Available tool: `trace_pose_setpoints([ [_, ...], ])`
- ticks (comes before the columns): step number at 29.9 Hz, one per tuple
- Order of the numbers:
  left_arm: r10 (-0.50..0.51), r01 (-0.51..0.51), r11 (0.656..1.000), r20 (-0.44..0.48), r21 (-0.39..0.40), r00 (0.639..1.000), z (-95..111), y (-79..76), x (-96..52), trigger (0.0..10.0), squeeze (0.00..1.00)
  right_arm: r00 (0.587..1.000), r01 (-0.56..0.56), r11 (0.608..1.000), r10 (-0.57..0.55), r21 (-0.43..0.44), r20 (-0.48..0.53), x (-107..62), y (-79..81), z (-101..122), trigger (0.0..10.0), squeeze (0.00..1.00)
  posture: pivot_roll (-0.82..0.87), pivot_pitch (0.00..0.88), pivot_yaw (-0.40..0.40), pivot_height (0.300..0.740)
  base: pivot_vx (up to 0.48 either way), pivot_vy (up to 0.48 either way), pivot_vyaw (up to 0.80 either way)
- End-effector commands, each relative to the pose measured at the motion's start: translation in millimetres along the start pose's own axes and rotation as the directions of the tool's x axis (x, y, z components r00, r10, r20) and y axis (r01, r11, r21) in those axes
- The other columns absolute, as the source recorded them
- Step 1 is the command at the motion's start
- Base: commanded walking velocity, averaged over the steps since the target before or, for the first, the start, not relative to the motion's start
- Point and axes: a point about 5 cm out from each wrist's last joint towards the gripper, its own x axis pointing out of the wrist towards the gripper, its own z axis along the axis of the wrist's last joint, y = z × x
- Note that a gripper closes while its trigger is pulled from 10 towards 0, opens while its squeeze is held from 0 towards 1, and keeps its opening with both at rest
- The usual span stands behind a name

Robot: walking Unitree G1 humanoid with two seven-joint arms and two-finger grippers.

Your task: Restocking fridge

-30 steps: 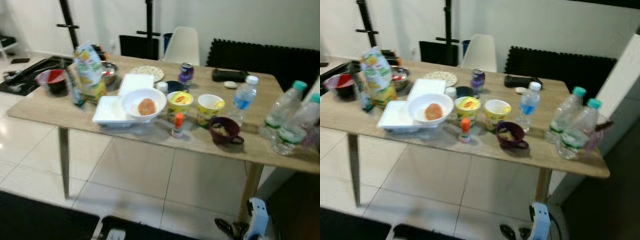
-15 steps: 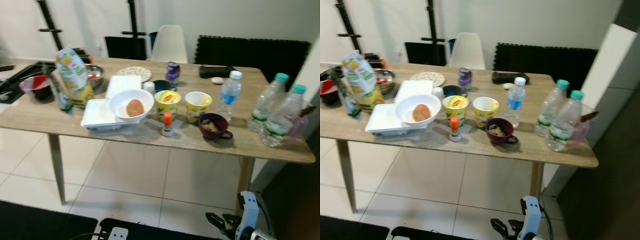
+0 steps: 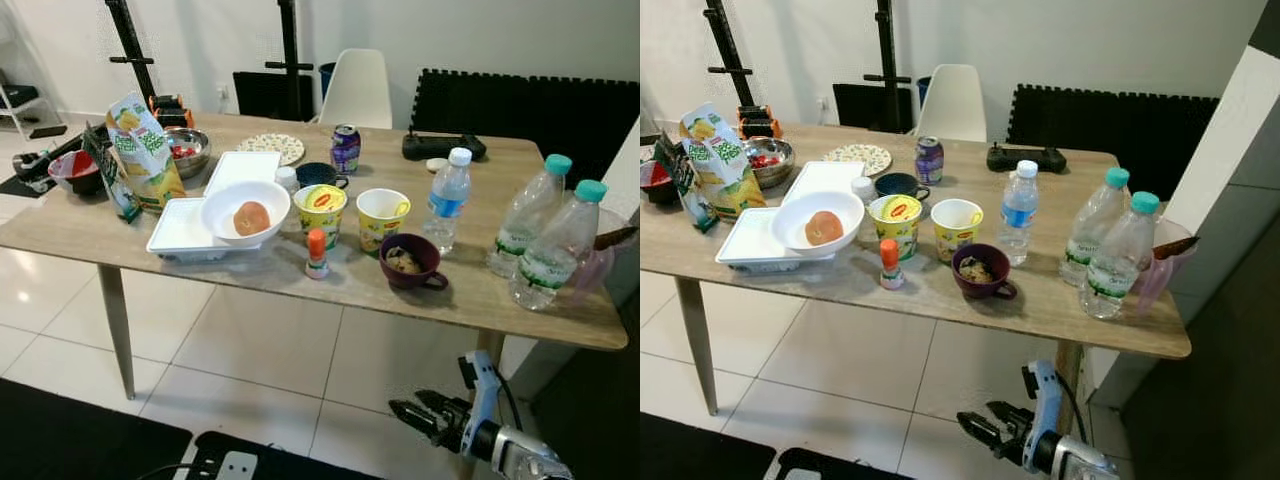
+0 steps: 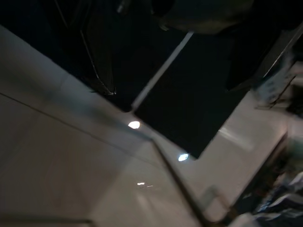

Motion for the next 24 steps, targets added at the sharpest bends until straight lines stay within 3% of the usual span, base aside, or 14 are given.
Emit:
trace_pose_setpoints([
  [1, 0.000, 0.000, 1.000, -0.012, -0.002, 1.000, -1, -1.2, 0.2, 10.0, 0.00, 0.997, -0.080, 0.996, 0.079, -0.047, -0.011, 5.7, 5.1, 9, 10.0, 0.00, -0.07, 0.000, -0.016, 0.740, 0.000, 0.000, 0.00],
  [5, 0.000, 0.000, 1.000, -0.003, -0.001, 1.000, 6, -1.7, 0.9, 10.0, 0.00, 0.985, -0.173, 0.981, 0.173, -0.092, -0.005, 9.7, 11.7, 18, 10.0, 0.00, -0.07, 0.000, -0.016, 0.740, 0.000, 0.000, 0.00],
  [10, 0.000, 0.000, 1.000, 0.008, 0.000, 1.000, 13, -2.2, 1.5, 10.0, 0.00, 0.941, -0.335, 0.929, 0.339, -0.159, -0.001, 12.0, 25.2, 35, 10.0, 0.00, -0.06, 0.000, -0.015, 0.740, 0.000, 0.000, 0.00],
  [17, 0.000, 0.000, 1.000, 0.011, 0.000, 1.000, 15, -1.9, 1.6, 10.0, 0.00, 0.913, -0.406, 0.893, 0.406, -0.192, -0.042, 12.3, 33.2, 37, 10.0, 0.00, -0.06, 0.000, -0.016, 0.740, 0.000, 0.000, 0.00],
  [19, -0.001, 0.001, 1.000, 0.012, 0.000, 1.000, 16, -2.1, 1.7, 10.0, 0.00, 0.879, -0.475, 0.855, 0.473, -0.211, -0.060, 14.3, 43.9, 41, 10.0, 0.00, -0.06, 0.000, -0.020, 0.740, 0.000, 0.000, 0.00],
  [21, -0.001, 0.001, 1.000, 0.012, 0.000, 1.000, 16, -2.1, 1.7, 10.0, 0.00, 0.879, -0.475, 0.855, 0.473, -0.211, -0.060, 14.3, 43.9, 41, 10.0, 0.00, -0.06, 0.000, -0.020, 0.740, 0.000, 0.000, 0.00],
  [23, -0.003, 0.003, 1.000, 0.014, 0.000, 1.000, 18, -3.3, 1.9, 10.0, 0.00, 0.834, -0.539, 0.812, 0.551, -0.224, -0.011, 13.9, 56.0, 55, 10.0, 0.00, -0.06, 0.000, -0.021, 0.740, 0.000, 0.000, 0.00],
  [24, -0.003, 0.003, 1.000, 0.014, 0.000, 1.000, 18, -3.3, 1.9, 10.0, 0.00, 0.834, -0.539, 0.812, 0.551, -0.224, -0.011, 13.9, 56.0, 55, 10.0, 0.00, -0.06, 0.000, -0.021, 0.740, 0.000, 0.000, 0.00],
])
